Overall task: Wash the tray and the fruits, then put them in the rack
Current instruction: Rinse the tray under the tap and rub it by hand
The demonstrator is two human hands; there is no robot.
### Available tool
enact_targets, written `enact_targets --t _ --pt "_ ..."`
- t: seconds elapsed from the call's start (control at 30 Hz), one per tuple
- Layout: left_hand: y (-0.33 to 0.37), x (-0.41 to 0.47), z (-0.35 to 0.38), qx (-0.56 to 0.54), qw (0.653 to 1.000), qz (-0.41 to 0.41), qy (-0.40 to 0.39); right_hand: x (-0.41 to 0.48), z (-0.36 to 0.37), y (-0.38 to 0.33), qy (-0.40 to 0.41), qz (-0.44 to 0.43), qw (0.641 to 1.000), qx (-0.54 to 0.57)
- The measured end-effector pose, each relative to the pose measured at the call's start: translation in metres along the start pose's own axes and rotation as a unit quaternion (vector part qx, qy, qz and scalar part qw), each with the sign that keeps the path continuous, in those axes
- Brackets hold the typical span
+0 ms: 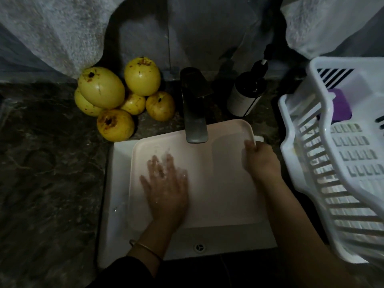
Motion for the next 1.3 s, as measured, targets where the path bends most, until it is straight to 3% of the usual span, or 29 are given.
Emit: enact_targets --t 0.13,0.33,0.47,0.63,0.77,0.87,0.97,1.1,1.3 --pt "0.035 -0.008 0.004 0.018 0.995 0.091 -0.049 -0.006 0.002 0.002 0.003 0.016 1.000 0.023" --pt "0.025 -0.003 0.004 0.030 0.990 0.125 -0.063 -0.009 0.004 0.008 -0.003 0.012 0.998 0.056" --pt "-0.010 0.011 -0.011 0.046 0.998 -0.008 -0.039 -0.010 0.008 0.017 -0.013 0.005 0.996 0.088" --pt "-0.039 0.017 -0.037 0.093 0.993 -0.058 0.047 -0.009 0.014 0.027 -0.036 0.001 0.994 0.100" --pt "-0.059 0.026 -0.046 -0.050 0.970 -0.238 -0.018 -0.008 0.019 0.035 -0.050 -0.007 0.993 0.104" --pt "-0.073 0.028 -0.052 -0.196 0.954 -0.226 -0.026 -0.008 0.023 0.041 -0.046 -0.005 0.994 0.100" --pt "-0.075 0.019 -0.055 -0.310 0.909 -0.272 -0.053 -0.009 0.033 0.042 -0.027 0.028 0.996 0.083" --pt "-0.082 0.018 -0.048 -0.345 0.874 -0.331 -0.084 -0.010 0.049 0.035 -0.029 0.063 0.995 0.071" --pt "-0.071 0.016 -0.060 -0.432 0.841 -0.316 -0.077 -0.002 0.051 0.022 -0.024 0.049 0.998 0.037"
Point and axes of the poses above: each hand's wrist, its own x-axis towards the middle knuckle, its own z-axis out of the palm, y = z × x, the point moved 2 cm from there along x, towards the middle knuckle, and after that the axes turned 1 degree about -z, right-handed, at the moved point
